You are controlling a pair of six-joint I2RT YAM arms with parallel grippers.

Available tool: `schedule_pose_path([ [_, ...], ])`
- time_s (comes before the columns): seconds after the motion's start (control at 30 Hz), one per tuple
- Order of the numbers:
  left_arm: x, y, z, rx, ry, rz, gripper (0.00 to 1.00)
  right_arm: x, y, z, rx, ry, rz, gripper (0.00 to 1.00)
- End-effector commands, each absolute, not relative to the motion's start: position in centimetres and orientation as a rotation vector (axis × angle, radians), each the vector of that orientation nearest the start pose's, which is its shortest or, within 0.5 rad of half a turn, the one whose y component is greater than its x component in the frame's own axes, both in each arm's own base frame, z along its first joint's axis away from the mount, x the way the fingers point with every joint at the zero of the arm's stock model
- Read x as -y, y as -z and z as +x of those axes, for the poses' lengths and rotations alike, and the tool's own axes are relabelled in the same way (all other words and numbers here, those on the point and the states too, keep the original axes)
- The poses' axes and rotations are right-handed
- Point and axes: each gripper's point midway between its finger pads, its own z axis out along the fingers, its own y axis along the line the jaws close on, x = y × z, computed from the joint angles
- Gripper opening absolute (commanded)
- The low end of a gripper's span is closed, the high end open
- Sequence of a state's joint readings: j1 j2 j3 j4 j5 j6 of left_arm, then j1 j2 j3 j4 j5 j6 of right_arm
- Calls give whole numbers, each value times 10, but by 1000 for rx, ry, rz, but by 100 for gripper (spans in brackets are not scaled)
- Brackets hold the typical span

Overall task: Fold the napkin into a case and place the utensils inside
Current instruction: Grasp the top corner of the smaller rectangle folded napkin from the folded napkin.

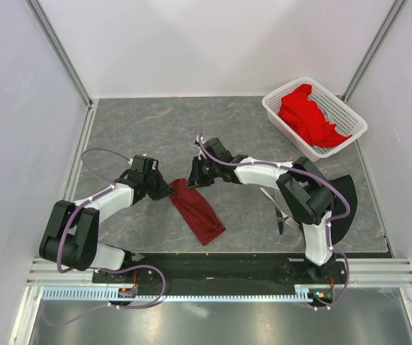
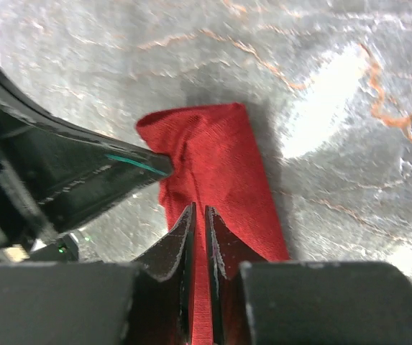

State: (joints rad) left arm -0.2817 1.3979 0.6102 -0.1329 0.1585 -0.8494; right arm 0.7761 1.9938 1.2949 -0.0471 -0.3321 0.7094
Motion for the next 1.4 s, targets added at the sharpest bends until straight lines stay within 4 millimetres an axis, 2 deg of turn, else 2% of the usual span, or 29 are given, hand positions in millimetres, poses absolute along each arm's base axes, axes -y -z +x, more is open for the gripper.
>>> schedule_pose_path([
  [0.0,147,-45,290,-2494,664,-624,2,-413,-60,304,-2526,-1033,-303,15],
  [0.13,147,-44,290,-2497,665,-627,2,-421,-47,307,-2539,-1044,-304,15],
  [0.3,148,-41,290,-2503,667,-637,2,-433,-43,307,-2538,-1062,-307,14],
  [0.53,150,-38,290,-2504,684,-644,2,-449,-26,305,-2565,-1077,-274,13],
  [0.77,150,-36,292,-2508,673,-649,2,-468,-28,303,-2557,-1173,-182,12],
  [0.83,148,-30,292,-2516,649,-661,2,-473,-37,300,-2544,-1239,-183,13],
  [0.93,145,-24,295,-2522,618,-671,2,-475,-42,292,-2537,-1337,-148,12],
  [1.0,146,-22,297,-2527,616,-664,2,-475,-38,289,-2547,-1366,-122,13],
  [1.1,148,-24,297,-2531,630,-644,2,-471,-31,284,-2565,-1363,-115,13],
  [1.13,149,-30,299,-2515,642,-628,3,-469,-32,284,-2562,-1354,-129,12],
  [1.2,146,-37,296,-2497,637,-622,11,-461,-31,285,-2571,-1293,-146,12],
  [1.27,142,-54,297,-2444,631,-593,18,-456,-38,288,-2548,-1249,-228,13],
  [1.3,140,-60,297,-2429,626,-591,27,-453,-37,287,-2568,-1225,-241,14],
  [1.37,139,-74,298,-2398,632,-576,32,-450,-44,288,-2548,-1206,-282,15],
])
